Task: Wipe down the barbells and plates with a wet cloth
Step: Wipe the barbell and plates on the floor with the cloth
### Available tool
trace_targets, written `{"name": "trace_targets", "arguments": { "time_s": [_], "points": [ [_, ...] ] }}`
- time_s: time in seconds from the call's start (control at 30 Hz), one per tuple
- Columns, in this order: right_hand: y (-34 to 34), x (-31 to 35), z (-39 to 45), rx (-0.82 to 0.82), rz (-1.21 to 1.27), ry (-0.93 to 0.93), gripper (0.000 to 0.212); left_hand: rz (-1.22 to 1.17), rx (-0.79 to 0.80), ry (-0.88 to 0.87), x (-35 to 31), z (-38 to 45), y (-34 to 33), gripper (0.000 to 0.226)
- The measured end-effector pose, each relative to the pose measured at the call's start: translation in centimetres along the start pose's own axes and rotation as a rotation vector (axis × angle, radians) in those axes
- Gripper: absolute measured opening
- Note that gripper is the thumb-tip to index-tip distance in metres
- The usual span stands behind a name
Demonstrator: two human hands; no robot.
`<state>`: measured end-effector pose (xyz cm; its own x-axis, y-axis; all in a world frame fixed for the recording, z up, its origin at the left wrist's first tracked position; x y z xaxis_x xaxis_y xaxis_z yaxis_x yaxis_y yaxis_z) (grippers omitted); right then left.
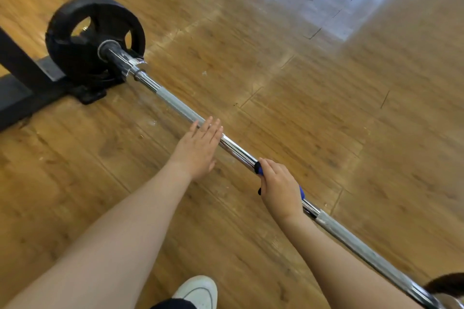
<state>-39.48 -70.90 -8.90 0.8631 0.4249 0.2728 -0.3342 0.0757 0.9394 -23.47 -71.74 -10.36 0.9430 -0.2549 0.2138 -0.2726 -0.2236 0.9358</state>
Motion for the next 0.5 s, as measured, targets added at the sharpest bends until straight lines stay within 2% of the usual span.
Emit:
{"name": "trace_targets", "arguments": {
  "time_s": [0.1,0.23,0.33,0.5],
  "points": [
    [0.4,2.5,2.2,0.022,0.025,0.051,0.055,-0.011,-0.018,0.002,0.0,-0.1,0.1,0.079],
    [-1.0,8.0,7.1,0.083,0.086,0.127,0.044,-0.048,-0.029,0.051,0.7,-0.5,-0.2,0.078],
    [-3.7,8.2,8.3,0.183,0.027,0.080,0.040,-0.063,-0.006,0.072,1.1,-0.8,-1.1,0.076],
    [-4.2,6.7,5.8,0.142,-0.046,0.111,0.061,-0.070,-0.015,0.071,1.0,-0.6,-1.1,0.078]
  ]
}}
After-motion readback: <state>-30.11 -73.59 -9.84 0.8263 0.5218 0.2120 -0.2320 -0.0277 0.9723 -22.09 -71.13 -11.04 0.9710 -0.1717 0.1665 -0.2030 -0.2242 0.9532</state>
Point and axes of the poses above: each hand's wrist, its own z-axis towards the middle knuckle, its own y-axis out of the back of the hand, x = y × z, the point moved 9 cm from there along z, towards the middle knuckle, and after that the axes turned 4 degrees about -y, right-handed, at the moved point
